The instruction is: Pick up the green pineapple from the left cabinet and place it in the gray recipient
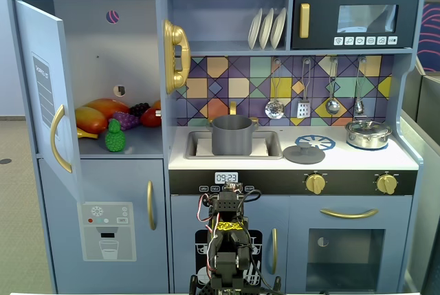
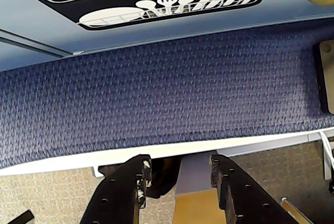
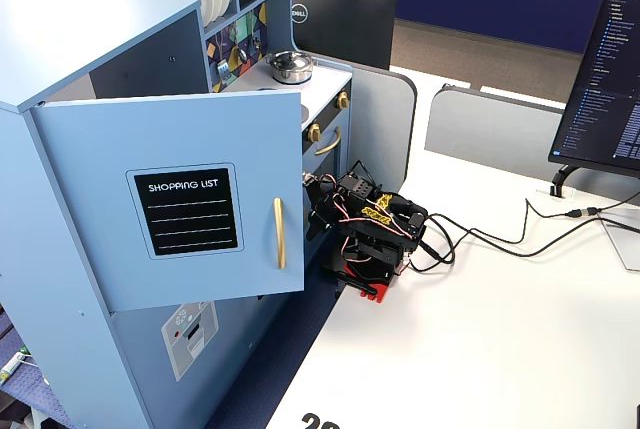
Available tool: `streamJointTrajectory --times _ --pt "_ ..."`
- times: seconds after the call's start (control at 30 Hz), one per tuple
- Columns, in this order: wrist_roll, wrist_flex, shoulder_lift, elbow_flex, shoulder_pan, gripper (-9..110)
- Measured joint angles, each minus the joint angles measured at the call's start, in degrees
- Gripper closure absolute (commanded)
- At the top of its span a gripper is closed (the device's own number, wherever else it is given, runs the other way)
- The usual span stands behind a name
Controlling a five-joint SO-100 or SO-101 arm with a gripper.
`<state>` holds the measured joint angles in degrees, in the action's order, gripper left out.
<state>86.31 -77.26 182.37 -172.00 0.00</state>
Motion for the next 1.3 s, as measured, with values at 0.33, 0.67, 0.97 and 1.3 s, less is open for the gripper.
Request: streamJointTrajectory --times 0.33,0.67,0.97,1.3 --pt "0.00 0.00 0.00 0.00 3.08 101" --pt "-2.72 8.61 -0.26 0.44 -16.88 101" --pt "9.76 60.73 -13.89 13.97 -50.62 90" --pt "9.67 71.02 -32.17 33.40 -50.45 71"
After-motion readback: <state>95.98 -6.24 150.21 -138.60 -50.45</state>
